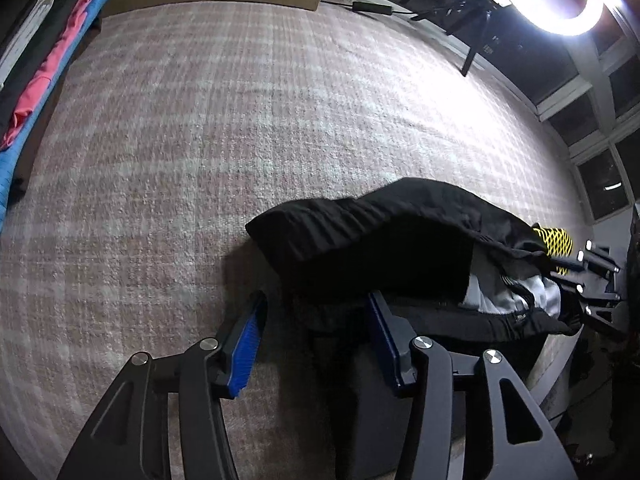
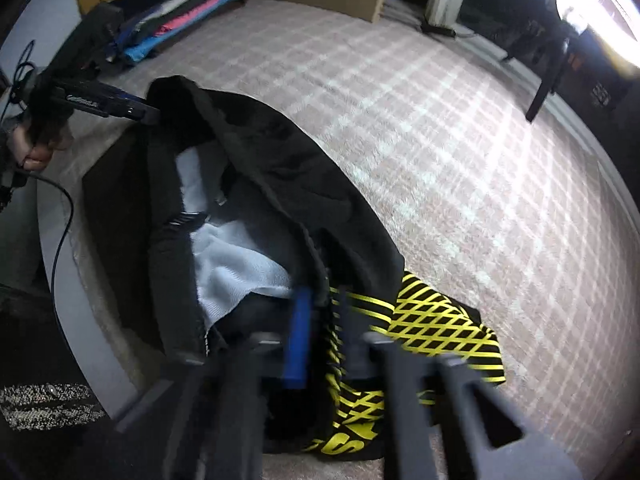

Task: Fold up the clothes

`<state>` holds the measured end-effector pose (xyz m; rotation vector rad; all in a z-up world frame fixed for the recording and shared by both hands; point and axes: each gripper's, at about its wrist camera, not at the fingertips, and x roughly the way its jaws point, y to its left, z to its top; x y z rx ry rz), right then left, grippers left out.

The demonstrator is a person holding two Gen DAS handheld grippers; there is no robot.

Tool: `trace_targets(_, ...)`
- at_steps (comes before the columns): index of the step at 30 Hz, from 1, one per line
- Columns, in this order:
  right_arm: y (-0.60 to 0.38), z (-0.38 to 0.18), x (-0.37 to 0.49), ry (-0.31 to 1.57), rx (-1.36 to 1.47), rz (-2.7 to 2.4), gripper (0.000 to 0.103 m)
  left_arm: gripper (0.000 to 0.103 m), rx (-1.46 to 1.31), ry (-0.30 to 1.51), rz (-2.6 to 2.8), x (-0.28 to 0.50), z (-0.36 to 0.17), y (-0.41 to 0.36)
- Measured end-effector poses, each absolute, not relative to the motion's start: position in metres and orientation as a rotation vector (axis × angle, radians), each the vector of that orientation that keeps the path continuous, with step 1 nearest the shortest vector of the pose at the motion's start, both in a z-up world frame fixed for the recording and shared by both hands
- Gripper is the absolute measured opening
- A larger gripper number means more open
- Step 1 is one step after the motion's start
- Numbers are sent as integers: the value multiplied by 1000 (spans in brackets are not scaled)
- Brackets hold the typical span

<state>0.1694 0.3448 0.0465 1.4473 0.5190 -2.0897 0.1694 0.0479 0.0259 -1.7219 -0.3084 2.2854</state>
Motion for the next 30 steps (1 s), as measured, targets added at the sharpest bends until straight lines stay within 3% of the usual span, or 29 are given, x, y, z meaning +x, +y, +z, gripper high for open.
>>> trace_targets(3,351,51,166,491,1451,-2113,6,44,-1718,-260,2303,165,25,57)
trace_targets(5,358,59,165,482,1443,-2132,6,27,-1725,-203,2313,162,25,62)
trace_targets(10,373,84,164,456,1392,-2216,6,9,-1701,-149,2356,156,37,62)
trace_targets(20,397,133,158,404,1275,-2420,4,6,-1624,82,2325,150,81,62)
trace_targets(30,394,321,176,377,816,-2771,4,8,-1189,555,2456,147,304,65)
